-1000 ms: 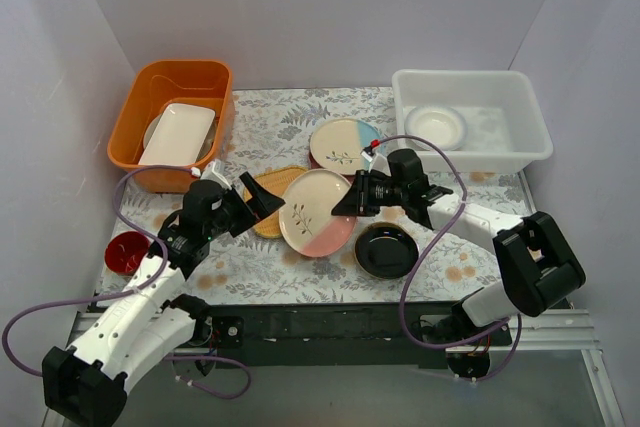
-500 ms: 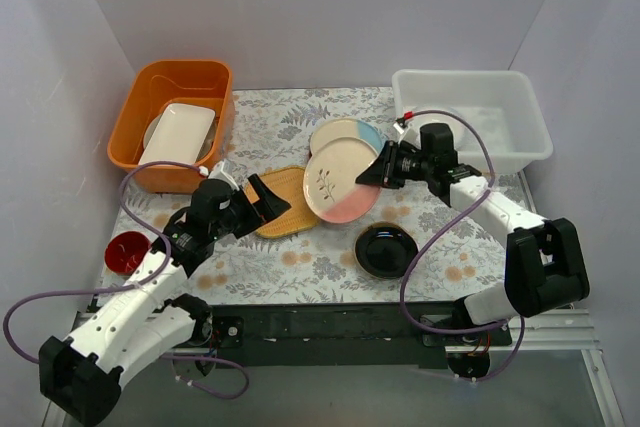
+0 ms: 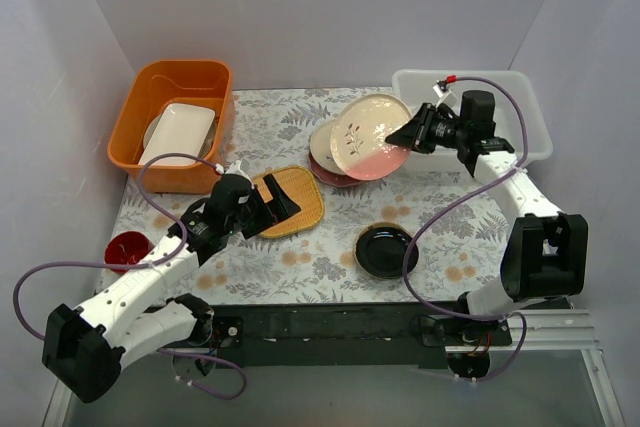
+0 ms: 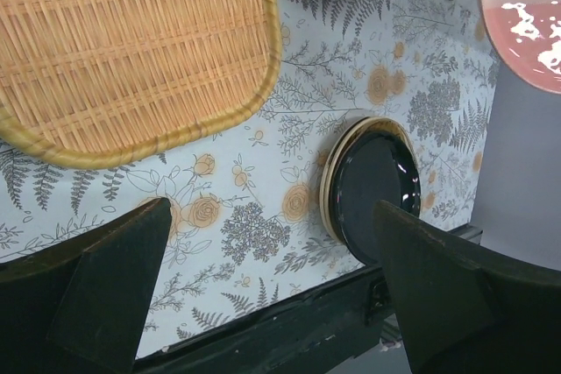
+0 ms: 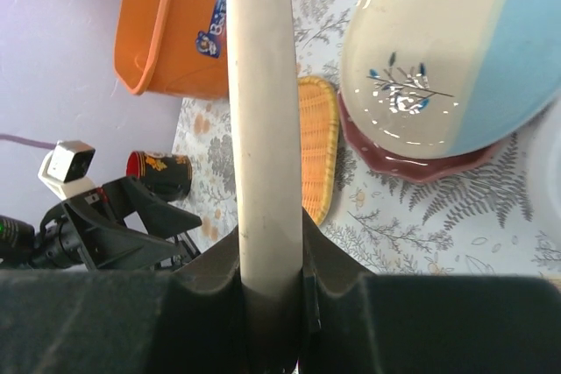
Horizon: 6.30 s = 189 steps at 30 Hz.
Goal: Place the plates into the plastic bin on the countertop
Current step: Place the plate in the plastic bin.
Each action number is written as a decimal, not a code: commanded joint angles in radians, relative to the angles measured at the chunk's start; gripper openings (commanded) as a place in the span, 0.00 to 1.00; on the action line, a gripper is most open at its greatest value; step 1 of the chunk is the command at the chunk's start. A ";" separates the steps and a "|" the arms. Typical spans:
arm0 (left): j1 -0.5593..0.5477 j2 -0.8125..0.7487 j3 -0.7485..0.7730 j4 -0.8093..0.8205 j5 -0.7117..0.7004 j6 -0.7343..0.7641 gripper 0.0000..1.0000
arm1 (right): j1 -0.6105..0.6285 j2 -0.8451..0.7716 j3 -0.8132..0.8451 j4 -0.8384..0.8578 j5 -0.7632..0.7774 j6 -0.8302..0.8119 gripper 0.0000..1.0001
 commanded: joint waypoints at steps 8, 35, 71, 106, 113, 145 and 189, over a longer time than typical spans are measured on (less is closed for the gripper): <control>-0.013 0.060 0.049 0.034 -0.018 0.013 0.98 | -0.230 0.051 0.080 0.205 -0.146 0.158 0.01; -0.051 0.151 0.064 0.075 0.056 0.004 0.98 | -0.417 0.039 -0.038 0.380 -0.097 0.288 0.01; -0.060 0.189 0.044 0.112 0.088 0.005 0.98 | -0.454 0.318 0.091 0.515 0.041 0.419 0.01; -0.062 0.238 0.074 0.128 0.119 0.027 0.98 | -0.411 0.519 0.280 0.334 0.018 0.356 0.08; -0.062 0.251 0.075 0.128 0.120 0.030 0.98 | -0.408 0.538 0.295 0.283 0.026 0.336 0.21; -0.062 0.269 0.074 0.154 0.149 0.039 0.98 | -0.408 0.536 0.415 -0.132 0.241 0.044 0.86; -0.060 0.157 0.035 0.131 0.122 0.027 0.98 | -0.316 0.329 0.399 -0.304 0.865 -0.235 0.98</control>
